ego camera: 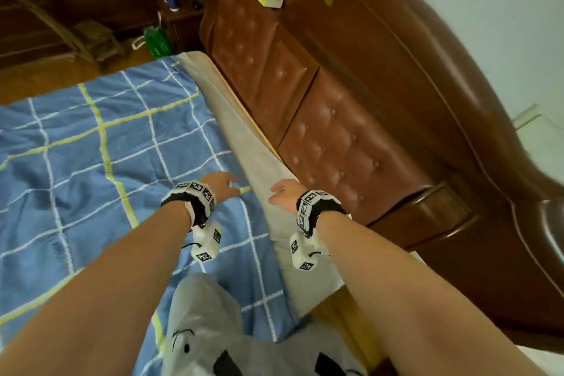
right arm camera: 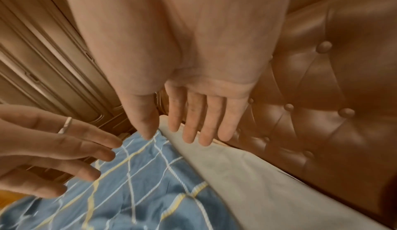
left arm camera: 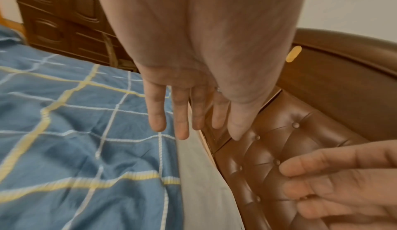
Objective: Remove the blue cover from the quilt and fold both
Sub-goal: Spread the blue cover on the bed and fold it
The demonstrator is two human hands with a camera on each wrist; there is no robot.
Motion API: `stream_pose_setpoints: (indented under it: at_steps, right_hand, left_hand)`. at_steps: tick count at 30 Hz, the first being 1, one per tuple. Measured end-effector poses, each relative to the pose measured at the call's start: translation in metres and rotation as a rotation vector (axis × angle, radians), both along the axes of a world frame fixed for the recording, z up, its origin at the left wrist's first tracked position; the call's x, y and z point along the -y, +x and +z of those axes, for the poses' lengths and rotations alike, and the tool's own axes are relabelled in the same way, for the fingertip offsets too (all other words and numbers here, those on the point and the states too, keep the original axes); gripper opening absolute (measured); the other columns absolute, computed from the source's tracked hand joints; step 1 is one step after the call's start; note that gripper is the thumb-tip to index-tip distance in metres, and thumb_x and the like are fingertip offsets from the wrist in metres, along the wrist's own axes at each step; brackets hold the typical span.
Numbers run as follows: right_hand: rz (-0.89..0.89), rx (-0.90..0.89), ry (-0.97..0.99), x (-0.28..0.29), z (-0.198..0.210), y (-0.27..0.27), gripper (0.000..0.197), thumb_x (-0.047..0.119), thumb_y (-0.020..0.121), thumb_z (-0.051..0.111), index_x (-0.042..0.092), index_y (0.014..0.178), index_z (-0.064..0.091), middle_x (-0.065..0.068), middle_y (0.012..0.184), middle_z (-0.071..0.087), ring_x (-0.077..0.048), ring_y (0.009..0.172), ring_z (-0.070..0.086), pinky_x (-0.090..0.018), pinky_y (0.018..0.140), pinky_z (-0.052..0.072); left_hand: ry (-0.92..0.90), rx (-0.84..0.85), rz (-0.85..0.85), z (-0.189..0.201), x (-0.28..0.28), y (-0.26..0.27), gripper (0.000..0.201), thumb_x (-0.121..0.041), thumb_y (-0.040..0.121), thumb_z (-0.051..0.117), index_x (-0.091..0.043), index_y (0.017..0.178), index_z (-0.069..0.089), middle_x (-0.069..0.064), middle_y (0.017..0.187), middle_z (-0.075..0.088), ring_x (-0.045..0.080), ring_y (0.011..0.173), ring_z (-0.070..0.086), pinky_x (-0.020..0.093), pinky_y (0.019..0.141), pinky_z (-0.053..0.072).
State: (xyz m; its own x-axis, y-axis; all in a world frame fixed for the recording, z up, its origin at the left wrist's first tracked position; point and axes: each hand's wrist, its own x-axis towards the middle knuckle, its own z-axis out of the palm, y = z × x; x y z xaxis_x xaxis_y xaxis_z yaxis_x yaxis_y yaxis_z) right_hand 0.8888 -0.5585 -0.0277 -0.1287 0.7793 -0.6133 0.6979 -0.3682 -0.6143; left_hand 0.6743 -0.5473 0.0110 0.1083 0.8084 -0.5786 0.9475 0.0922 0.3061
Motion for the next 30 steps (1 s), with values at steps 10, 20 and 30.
stream_pose_setpoints:
  at_steps: [10, 20, 30]
  right_hand:
    - [0.316, 0.057, -0.061, 0.110, -0.015, -0.074, 0.039, 0.023, 0.087, 0.068, 0.012, 0.124, 0.062, -0.005, 0.120, 0.064, -0.024, 0.101, 0.060, -0.034, 0.095, 0.047]
    - [0.667, 0.169, -0.018, 0.279, -0.031, -0.217, 0.046, 0.031, 0.090, 0.066, 0.020, 0.134, 0.054, -0.006, 0.131, 0.061, -0.028, 0.120, 0.057, -0.036, 0.102, 0.046]
    - [0.847, 0.132, -0.075, 0.391, -0.058, -0.349, 0.049, 0.028, 0.091, 0.067, 0.017, 0.135, 0.051, -0.008, 0.135, 0.057, -0.026, 0.119, 0.057, -0.035, 0.101, 0.046]
  left_hand:
    - [-0.085, -0.104, 0.226, 0.022, 0.178, -0.053, 0.044, -0.029, 0.099, 0.050, -0.012, 0.140, 0.049, 0.009, 0.148, 0.045, 0.028, 0.135, 0.041, 0.032, 0.108, 0.031]
    - [-0.133, -0.072, 0.571, -0.001, 0.418, -0.196, 0.050, -0.036, 0.096, 0.056, -0.022, 0.143, 0.045, 0.007, 0.149, 0.044, 0.028, 0.131, 0.046, 0.037, 0.108, 0.038]
    - [-0.264, -0.203, 0.956, -0.018, 0.617, -0.324, 0.046, -0.030, 0.094, 0.056, -0.018, 0.138, 0.050, 0.013, 0.141, 0.050, 0.032, 0.126, 0.050, 0.037, 0.101, 0.043]
